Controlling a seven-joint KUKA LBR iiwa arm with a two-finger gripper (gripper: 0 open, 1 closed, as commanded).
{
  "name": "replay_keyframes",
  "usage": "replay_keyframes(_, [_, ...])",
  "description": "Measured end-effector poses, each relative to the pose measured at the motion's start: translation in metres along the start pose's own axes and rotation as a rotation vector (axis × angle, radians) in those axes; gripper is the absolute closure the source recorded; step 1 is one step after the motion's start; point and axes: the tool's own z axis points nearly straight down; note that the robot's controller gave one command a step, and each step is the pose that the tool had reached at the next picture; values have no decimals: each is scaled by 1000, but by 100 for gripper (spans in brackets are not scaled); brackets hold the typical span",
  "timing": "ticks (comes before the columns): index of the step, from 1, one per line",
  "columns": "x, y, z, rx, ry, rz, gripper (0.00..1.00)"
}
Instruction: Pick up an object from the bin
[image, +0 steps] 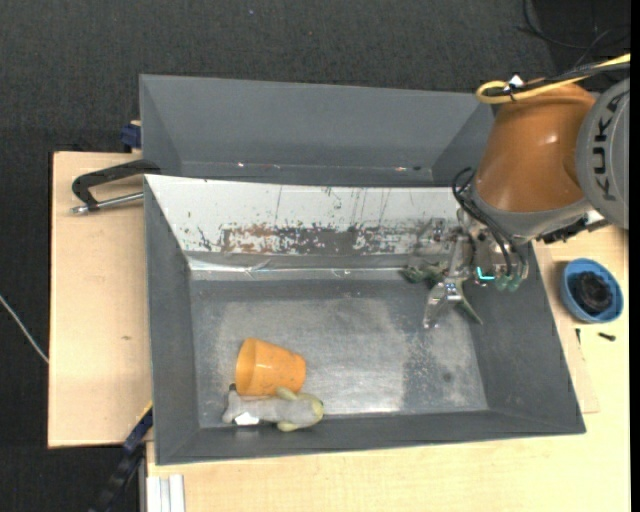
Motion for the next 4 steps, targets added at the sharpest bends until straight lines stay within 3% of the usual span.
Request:
replay_keyframes(1, [12,115,68,-3,-2,-88,0])
replay_keyframes(2, [33,202,57,-3,-9,-212,0])
replay_keyframes(3, [71,228,102,4,-32,-462,0])
replay_keyframes(4, [74,227,103,3,-24,-459,100])
